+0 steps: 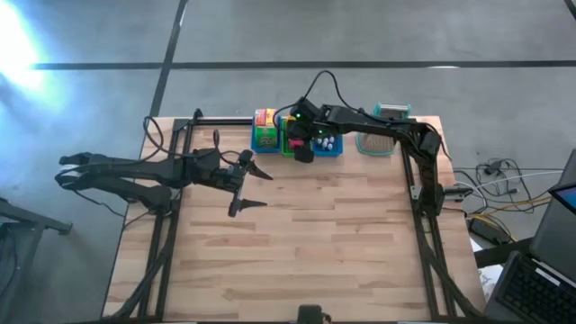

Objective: Pick & Place Kitchen Items
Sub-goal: Return to Home Position

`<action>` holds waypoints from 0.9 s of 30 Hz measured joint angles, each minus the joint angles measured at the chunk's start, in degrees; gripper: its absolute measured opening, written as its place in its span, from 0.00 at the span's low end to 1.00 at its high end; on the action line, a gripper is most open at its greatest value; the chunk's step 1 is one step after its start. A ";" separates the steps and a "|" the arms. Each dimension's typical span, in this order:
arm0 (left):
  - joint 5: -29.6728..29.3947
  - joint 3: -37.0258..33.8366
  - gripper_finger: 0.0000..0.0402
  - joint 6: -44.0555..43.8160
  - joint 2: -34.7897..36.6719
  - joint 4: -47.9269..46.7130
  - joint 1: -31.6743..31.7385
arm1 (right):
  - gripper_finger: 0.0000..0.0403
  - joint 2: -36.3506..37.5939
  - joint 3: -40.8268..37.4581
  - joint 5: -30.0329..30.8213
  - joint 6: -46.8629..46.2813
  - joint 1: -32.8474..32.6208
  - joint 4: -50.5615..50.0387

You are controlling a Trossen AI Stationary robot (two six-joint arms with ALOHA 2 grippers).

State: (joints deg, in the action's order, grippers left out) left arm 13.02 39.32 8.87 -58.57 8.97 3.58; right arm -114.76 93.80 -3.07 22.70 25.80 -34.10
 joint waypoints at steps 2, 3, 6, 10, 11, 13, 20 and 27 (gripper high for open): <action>0.00 -0.05 0.90 0.01 0.00 0.00 0.00 | 0.72 0.03 1.38 -0.01 0.00 -0.46 -1.63; 0.00 -0.12 0.90 0.01 0.00 -0.01 0.00 | 0.70 0.21 2.10 -0.01 -0.02 -0.77 -2.62; 0.00 -0.17 0.90 0.01 0.00 -0.39 0.00 | 0.64 1.46 3.86 0.00 -1.07 -1.66 -6.16; -0.01 -0.21 0.90 0.00 0.41 -1.38 0.01 | 0.51 5.73 4.03 -0.22 -4.70 -2.93 -10.10; 0.00 -0.36 0.90 0.00 0.79 -1.53 0.06 | 0.47 7.29 3.22 -0.52 -5.74 -3.20 -10.30; -0.02 -1.18 0.90 -0.01 2.32 -1.31 0.16 | 0.37 10.83 0.70 -2.24 -7.74 -3.48 -10.37; -0.52 -11.05 0.90 -0.63 12.15 9.03 1.87 | 0.05 24.58 -14.96 -8.81 -14.01 -5.11 -0.59; -9.03 -22.66 0.90 -2.72 19.97 15.58 3.19 | 0.02 38.88 -35.01 -8.96 -18.01 -7.24 14.65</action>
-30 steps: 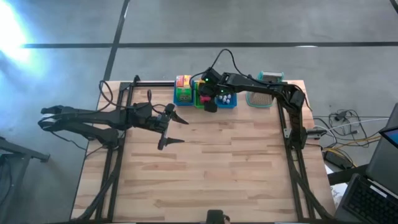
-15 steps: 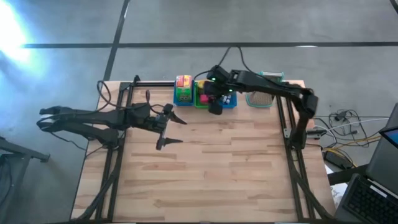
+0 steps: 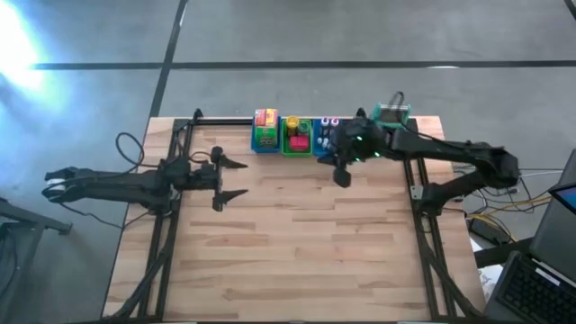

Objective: Pick & Place Kitchen Items
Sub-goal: Return to Home Position

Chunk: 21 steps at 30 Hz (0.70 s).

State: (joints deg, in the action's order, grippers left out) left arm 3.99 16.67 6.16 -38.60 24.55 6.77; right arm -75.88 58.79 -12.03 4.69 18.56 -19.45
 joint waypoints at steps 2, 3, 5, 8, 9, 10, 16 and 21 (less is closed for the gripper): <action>-0.67 -2.03 0.90 -0.87 1.43 0.43 0.16 | 0.02 3.81 -5.50 0.00 -1.57 -0.26 4.59; -0.65 -2.64 0.90 -1.15 2.03 0.47 0.17 | 0.02 5.62 -7.89 0.02 -1.94 -0.40 6.66; -0.65 -3.34 0.90 -1.38 3.09 0.16 0.17 | 0.02 9.22 -12.69 0.03 -1.86 -0.45 10.57; -1.77 -3.96 0.90 -2.15 3.89 -1.43 0.28 | 0.02 14.48 -18.96 1.80 -2.00 -0.45 14.74; -2.37 -3.97 0.90 -2.38 4.00 -2.77 0.28 | 0.02 16.37 -20.91 2.50 -1.92 -0.45 15.47; -3.17 -3.98 0.90 -2.47 4.03 -4.20 0.28 | 0.02 18.11 -22.71 2.98 -1.70 -0.44 15.65; -7.55 -4.02 0.90 -4.10 3.99 -8.60 0.30 | 0.02 28.31 -31.74 3.02 -1.07 -0.45 17.73; -7.70 -6.31 0.90 -6.87 3.97 -8.71 0.30 | 0.02 36.03 -37.66 3.02 -1.04 -0.45 18.90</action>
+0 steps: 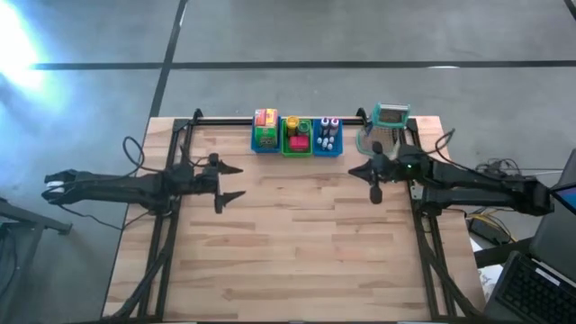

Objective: Pick & Place Kitchen Items
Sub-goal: Return to Home Position

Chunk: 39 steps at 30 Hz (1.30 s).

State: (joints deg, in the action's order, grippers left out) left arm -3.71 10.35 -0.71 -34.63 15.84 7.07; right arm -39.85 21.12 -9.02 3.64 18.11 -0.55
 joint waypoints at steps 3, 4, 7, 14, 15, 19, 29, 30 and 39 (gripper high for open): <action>-0.10 -1.96 0.90 -0.33 0.02 -0.07 -0.02 | 0.02 3.99 -2.93 0.02 0.19 0.02 0.34; -0.10 -2.63 0.90 -0.46 0.06 -0.05 -0.02 | 0.02 5.12 -3.90 0.02 -0.02 0.02 0.38; -0.12 -4.57 0.90 -0.65 0.16 0.20 -0.02 | 0.02 8.15 -6.78 -0.02 -1.38 0.02 0.52; -0.07 -9.23 0.90 -0.45 4.64 3.34 -0.02 | 0.02 14.21 -12.46 0.00 -1.28 0.02 1.57; -0.08 -9.73 0.90 -0.38 5.77 3.41 -0.02 | 0.02 15.25 -13.06 -0.02 -1.08 0.02 1.63; -0.06 -9.79 0.90 -0.08 9.75 0.36 -0.02 | 0.02 19.13 -15.24 0.00 -0.49 0.04 2.69; 0.20 -9.86 0.90 1.91 19.53 -6.66 -0.02 | 0.02 28.20 -20.06 -0.94 -1.58 0.09 2.35; 0.50 -9.86 0.90 1.88 20.48 -7.52 -0.02 | 0.02 28.95 -20.13 -1.66 -1.58 0.09 2.33; 1.56 -9.89 0.90 0.65 28.59 -14.78 -0.02 | 0.02 31.43 -20.13 -5.21 -1.99 0.44 2.01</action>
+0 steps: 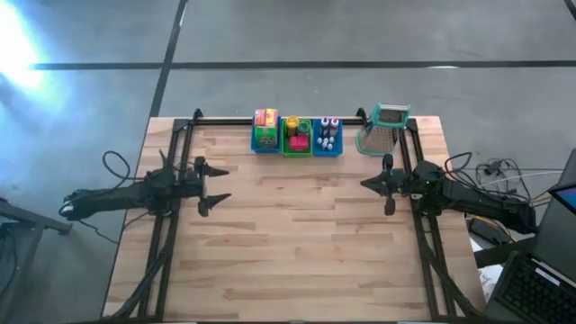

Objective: Pick & Place Kitchen Items
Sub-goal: Return to Home Position

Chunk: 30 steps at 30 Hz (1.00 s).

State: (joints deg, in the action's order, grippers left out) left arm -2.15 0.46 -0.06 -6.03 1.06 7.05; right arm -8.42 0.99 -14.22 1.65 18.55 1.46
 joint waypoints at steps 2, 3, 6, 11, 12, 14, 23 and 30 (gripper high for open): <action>0.60 0.05 0.90 -0.01 0.92 -0.22 0.00 | 0.02 -0.52 0.00 -0.62 -0.41 -0.02 0.01; 0.78 0.08 0.90 0.15 1.23 -0.43 0.00 | 0.02 -0.83 0.00 -0.73 -0.56 -0.02 0.01; 1.13 0.10 0.90 0.40 1.62 -1.04 0.00 | 0.02 -1.76 0.00 -0.80 -1.50 -0.02 0.03; 1.13 0.10 0.90 -0.06 0.83 -1.20 0.00 | 0.02 -3.34 0.00 -0.80 -1.38 -0.02 0.04; 1.13 0.10 0.90 -0.06 0.66 -1.22 0.00 | 0.02 -3.58 0.00 -0.80 -1.45 -0.02 0.02; 1.15 0.10 0.90 -0.08 0.32 -1.31 0.00 | 0.02 -4.06 0.00 -0.80 -1.82 -0.02 0.05; 1.11 0.06 0.90 -0.13 0.28 -1.07 0.00 | 0.02 -5.24 0.00 -0.78 -1.32 -0.04 0.05; 0.96 -0.01 0.90 -0.17 0.28 0.00 0.00 | 0.02 -5.25 0.00 -0.78 -1.32 -0.04 0.06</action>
State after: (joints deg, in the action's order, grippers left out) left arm -1.19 0.45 -0.23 -5.76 1.06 7.05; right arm -13.67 0.99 -15.00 0.33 18.50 1.52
